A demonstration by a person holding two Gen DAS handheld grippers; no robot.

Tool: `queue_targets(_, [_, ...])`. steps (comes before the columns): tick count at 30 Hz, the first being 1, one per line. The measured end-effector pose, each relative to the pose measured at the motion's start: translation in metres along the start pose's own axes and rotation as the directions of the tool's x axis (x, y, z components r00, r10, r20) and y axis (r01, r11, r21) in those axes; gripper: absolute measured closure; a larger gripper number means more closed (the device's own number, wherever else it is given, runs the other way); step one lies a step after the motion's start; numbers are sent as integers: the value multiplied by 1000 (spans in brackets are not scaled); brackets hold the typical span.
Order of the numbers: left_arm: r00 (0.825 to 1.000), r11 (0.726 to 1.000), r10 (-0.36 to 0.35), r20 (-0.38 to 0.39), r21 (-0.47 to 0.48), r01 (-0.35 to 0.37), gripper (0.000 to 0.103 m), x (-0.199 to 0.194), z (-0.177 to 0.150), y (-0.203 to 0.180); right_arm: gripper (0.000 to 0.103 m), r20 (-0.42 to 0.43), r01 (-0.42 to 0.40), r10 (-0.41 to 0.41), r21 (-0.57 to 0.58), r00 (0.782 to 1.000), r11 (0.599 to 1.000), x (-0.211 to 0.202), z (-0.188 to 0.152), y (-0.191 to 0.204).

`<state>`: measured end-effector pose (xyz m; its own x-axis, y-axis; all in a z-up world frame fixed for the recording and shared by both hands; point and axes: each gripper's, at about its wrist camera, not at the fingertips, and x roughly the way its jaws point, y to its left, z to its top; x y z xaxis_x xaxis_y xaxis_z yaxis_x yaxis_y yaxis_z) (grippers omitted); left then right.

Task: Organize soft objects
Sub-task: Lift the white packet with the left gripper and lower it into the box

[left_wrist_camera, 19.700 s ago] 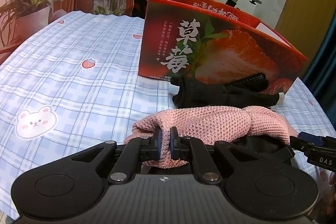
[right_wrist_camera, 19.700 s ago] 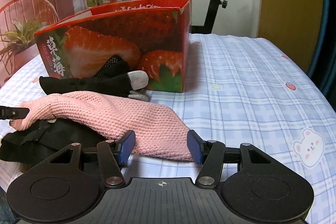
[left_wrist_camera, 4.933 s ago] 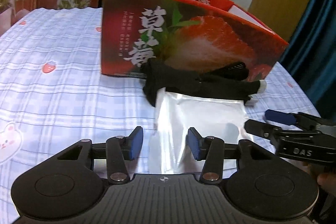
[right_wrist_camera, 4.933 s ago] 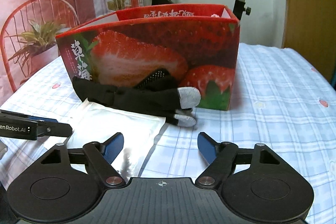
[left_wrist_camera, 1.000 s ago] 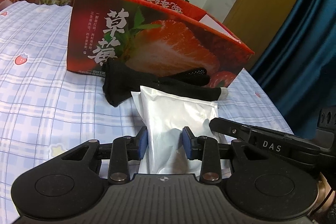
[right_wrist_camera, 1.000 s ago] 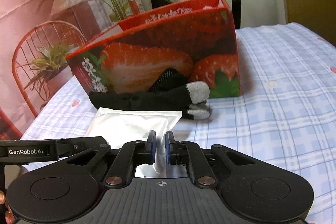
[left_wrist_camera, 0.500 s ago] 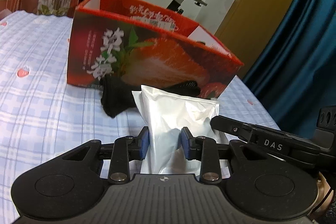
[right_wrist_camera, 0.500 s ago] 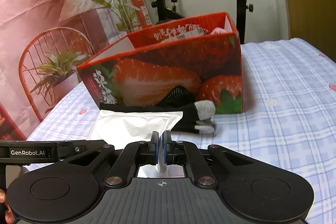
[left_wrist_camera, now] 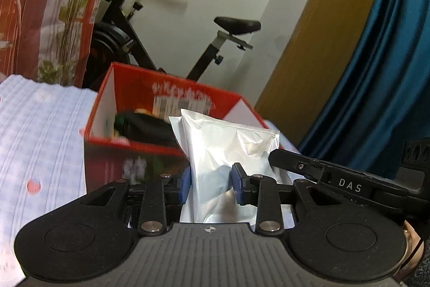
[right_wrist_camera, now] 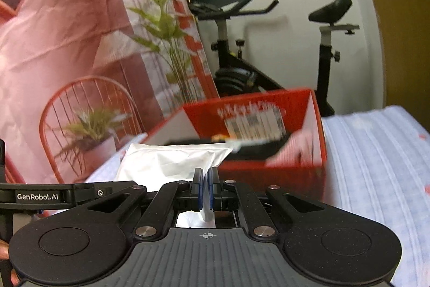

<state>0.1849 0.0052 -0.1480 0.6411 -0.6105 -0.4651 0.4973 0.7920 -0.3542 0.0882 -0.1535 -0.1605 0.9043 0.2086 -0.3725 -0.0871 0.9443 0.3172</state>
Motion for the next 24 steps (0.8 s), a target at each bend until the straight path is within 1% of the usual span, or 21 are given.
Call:
queue_targets(5, [1000,1000,10,0,-19,-10,69,26,26,10,99,6,17,-16,-82,1000,996,28,37,-1])
queue_targets(11, [999,999,31,-23,-36,-32,69,58,49,26,99,14,29,-28,-118,1000,993,72,67,-9])
queue_targets(18, [995,998,59,-77,-20,-61,69,91,63,35,99,-52,53,-59,-111,997,992,123,81,-29])
queue_targets(24, [987,995,101,-126,-6,-102,69,113,65,39,99,-128,61,-72,-89,989,994,155,85,-45])
